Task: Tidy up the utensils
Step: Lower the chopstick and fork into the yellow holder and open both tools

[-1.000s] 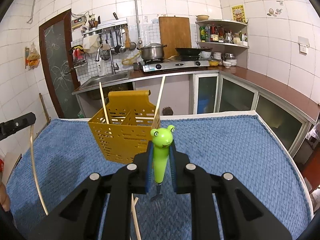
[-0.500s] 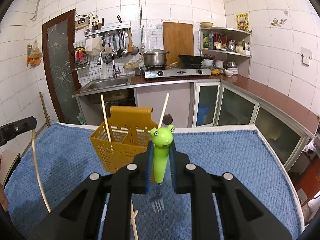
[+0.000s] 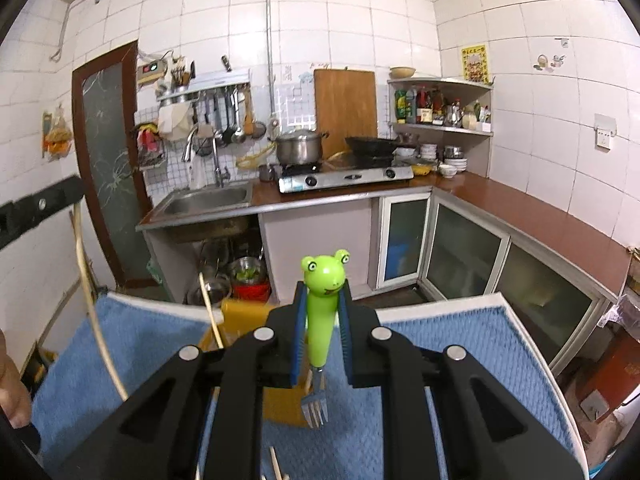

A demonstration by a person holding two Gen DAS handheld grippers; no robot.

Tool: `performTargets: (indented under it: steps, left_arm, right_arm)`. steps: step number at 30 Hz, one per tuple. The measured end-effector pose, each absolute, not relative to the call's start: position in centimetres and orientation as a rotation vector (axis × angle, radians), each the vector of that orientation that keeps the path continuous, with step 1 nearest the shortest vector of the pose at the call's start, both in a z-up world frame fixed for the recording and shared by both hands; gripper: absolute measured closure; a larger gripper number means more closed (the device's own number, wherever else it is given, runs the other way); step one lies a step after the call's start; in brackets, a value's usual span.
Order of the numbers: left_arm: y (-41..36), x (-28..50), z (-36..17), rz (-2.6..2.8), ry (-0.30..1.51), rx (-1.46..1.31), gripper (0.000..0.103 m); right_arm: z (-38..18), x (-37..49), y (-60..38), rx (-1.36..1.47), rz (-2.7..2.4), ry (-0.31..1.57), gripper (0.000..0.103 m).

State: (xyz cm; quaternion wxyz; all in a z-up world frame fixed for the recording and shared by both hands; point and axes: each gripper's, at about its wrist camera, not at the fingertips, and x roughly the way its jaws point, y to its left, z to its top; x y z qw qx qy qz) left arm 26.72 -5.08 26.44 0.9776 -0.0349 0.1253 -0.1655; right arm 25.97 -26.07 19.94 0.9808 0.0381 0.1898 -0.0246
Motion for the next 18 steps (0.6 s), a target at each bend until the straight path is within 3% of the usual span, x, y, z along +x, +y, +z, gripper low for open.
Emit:
performTargets:
  steps: [6,18]
  left_arm:
    - [-7.2,29.9,27.7,-0.319,0.122,-0.079,0.099]
    - [-8.7,35.7,16.9,-0.306,0.214,-0.103,0.099]
  right_arm:
    - [20.4,29.1,-25.0,0.114,-0.058,0.367,0.087]
    - [12.9,33.2,-26.1,0.16,-0.065,0.415,0.088]
